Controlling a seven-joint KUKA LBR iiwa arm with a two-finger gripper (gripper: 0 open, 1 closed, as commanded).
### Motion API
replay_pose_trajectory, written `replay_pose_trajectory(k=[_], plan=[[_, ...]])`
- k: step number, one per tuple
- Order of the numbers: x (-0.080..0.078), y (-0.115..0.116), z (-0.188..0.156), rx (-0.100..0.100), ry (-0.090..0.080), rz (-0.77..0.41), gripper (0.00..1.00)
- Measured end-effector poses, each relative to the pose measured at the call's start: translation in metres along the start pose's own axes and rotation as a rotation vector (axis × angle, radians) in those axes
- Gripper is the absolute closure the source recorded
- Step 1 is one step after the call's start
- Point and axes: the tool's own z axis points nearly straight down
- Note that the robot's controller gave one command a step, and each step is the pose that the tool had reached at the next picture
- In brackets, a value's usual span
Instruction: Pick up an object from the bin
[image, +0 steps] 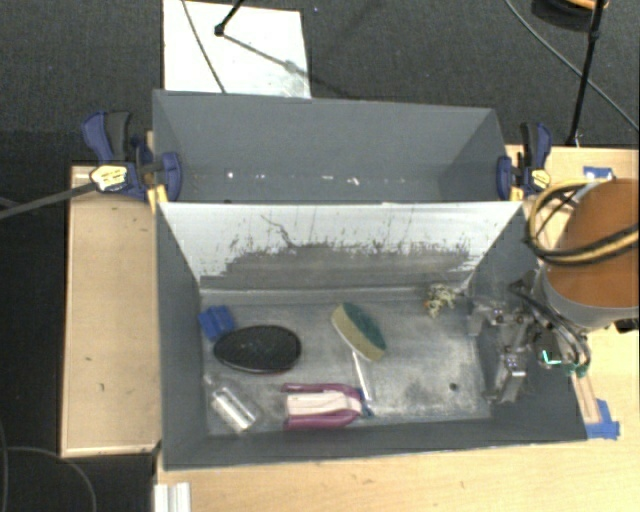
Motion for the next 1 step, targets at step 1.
replay_pose_trajectory(k=[1], plan=[[-0.0287, 0.1005, 0.0826, -0.003, -0.002, -0.053, 0.0]])
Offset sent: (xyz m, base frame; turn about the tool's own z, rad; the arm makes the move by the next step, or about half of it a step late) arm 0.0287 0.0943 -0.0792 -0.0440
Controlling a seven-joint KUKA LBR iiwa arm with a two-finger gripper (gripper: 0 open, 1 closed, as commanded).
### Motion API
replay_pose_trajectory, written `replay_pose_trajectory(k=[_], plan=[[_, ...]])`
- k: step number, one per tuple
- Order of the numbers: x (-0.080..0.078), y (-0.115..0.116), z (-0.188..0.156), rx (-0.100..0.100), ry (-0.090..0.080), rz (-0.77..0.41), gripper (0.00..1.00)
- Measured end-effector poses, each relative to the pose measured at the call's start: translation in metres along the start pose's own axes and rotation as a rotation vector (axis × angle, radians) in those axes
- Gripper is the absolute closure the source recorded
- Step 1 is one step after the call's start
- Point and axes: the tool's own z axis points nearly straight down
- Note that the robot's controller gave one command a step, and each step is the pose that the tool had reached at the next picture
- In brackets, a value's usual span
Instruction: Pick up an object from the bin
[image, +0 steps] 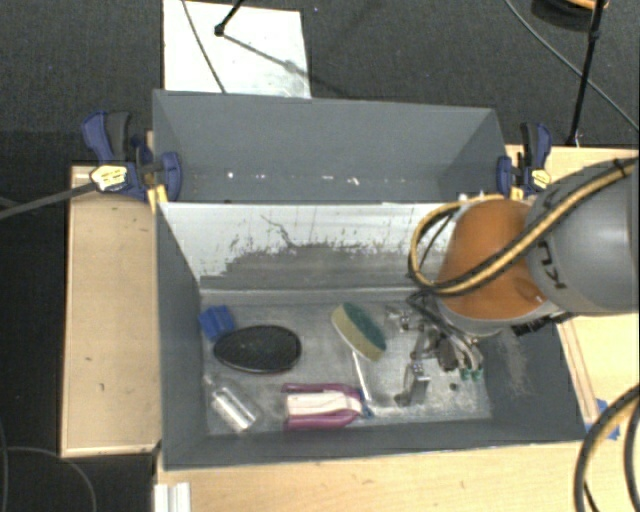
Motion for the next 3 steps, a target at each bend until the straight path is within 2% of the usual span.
replay_pose_trajectory(k=[1, 2, 3], plan=[[-0.022, 0.026, -0.025, 0.004, -0.008, -0.131, 0.0], [-0.036, 0.029, 0.021, 0.006, -0.007, 0.021, 0.0], [-0.036, 0.029, 0.02, 0.006, -0.008, 0.015, 1.0]])
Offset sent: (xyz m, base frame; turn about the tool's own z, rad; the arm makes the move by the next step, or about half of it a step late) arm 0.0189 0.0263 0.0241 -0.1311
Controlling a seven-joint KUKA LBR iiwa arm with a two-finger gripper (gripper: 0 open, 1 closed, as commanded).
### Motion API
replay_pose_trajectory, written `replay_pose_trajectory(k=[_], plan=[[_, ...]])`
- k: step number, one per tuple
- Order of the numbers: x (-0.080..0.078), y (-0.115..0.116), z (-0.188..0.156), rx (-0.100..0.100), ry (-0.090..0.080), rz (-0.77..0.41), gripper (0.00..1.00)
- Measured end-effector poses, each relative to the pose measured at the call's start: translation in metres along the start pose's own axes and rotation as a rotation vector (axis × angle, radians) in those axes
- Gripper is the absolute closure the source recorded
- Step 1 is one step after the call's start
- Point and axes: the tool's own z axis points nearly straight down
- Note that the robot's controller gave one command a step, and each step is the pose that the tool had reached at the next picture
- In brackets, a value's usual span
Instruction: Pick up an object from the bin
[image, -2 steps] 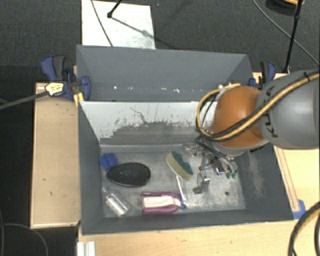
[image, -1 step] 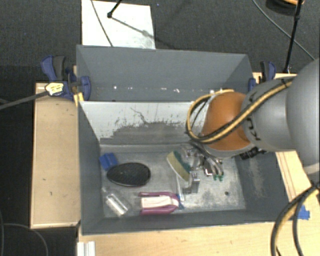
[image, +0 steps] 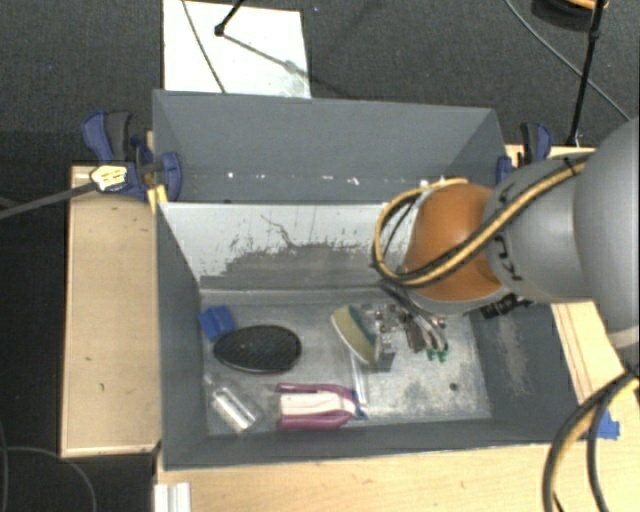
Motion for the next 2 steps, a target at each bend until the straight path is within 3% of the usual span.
replay_pose_trajectory(k=[1, 2], plan=[[0.003, 0.013, 0.0, 0.0, -0.005, -0.226, 1.0], [-0.025, 0.005, -0.076, -0.001, -0.008, -0.187, 1.0]])
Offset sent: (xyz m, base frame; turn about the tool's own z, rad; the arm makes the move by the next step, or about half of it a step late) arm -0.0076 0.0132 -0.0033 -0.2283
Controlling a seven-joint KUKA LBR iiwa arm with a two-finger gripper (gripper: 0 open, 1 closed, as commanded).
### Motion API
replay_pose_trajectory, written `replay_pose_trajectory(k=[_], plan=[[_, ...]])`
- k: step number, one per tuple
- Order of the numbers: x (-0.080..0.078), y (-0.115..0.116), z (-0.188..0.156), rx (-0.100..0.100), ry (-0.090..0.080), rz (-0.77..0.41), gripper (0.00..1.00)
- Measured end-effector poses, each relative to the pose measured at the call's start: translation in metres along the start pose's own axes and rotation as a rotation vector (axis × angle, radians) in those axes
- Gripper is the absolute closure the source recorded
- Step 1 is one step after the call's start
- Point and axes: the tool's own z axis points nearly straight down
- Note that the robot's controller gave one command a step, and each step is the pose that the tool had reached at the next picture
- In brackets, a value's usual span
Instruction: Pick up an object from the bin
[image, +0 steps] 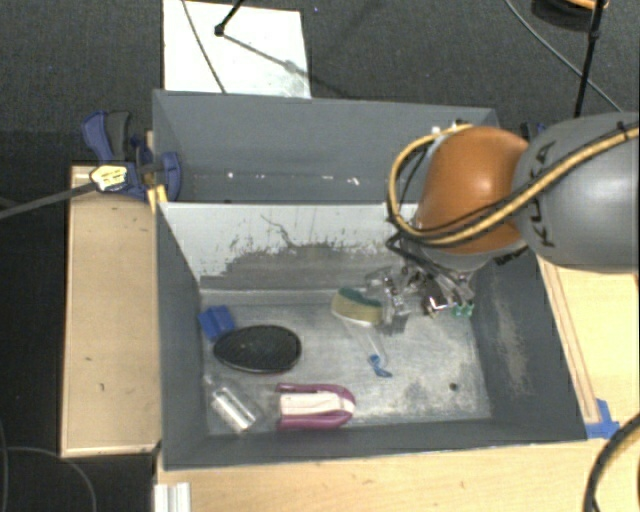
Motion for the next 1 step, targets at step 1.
replay_pose_trajectory(k=[1], plan=[[0.0127, 0.0029, -0.0022, -0.002, 0.012, -0.013, 1.0]])
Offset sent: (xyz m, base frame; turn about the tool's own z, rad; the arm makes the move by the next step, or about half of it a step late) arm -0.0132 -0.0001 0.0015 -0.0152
